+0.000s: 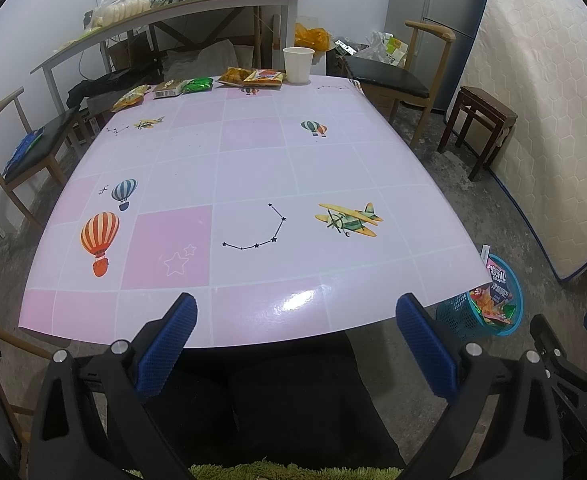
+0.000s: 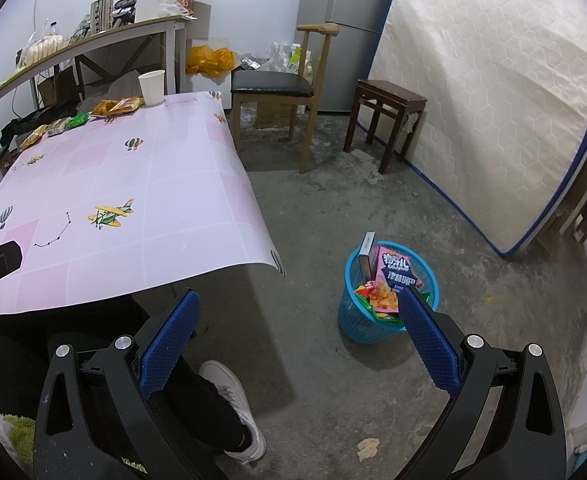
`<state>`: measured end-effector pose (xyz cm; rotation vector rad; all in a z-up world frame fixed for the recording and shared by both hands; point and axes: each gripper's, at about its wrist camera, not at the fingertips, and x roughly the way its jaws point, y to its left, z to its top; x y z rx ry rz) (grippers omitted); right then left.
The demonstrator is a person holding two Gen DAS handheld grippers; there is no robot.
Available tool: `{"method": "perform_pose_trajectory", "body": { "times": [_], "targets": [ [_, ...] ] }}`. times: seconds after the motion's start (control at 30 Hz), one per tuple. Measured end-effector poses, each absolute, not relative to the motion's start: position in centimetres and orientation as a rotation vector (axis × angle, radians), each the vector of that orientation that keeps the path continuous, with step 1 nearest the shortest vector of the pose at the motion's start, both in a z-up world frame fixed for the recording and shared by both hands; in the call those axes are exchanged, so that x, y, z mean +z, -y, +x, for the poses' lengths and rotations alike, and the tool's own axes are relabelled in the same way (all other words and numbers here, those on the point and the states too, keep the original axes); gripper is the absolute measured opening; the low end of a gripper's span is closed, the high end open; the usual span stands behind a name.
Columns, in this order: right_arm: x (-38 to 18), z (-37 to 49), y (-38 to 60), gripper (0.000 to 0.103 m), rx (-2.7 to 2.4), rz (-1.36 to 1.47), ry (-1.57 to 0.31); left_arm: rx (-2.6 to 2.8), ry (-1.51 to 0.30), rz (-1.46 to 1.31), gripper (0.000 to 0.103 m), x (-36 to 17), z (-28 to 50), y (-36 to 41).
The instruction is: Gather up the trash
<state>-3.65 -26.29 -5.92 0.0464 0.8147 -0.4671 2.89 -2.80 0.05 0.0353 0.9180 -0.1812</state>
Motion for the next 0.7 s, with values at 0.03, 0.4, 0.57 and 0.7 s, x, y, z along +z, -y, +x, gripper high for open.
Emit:
{"method": "perform_pose_trajectory", "body": {
  "times": [0.03,0.4,0.57,0.7],
  "targets": [
    [-5.92,-3.58,26.18,0.095,-0.466,0.047,-0.815,-0.182,-0.918,0.036,0.098,0.05,2.91,2.83],
    [-5.9,-3.49,26.1,0.095,-0.466,0.048,-0.817,-0.181,-0.918,0.036,0.098,0.05,2.92,2.8],
    [-5.89,-3.41,26.0,0.095,-0.465,0.048,-0.816,-0.182,-0.919,0.037,0.098,0.04,2.93,2.77],
    [-5.89,-3.38,25.97,0.095,-0.465,0.048,-0.817,-0.182,-0.919,0.036,0.098,0.06,2.93,2.78]
  ]
}}
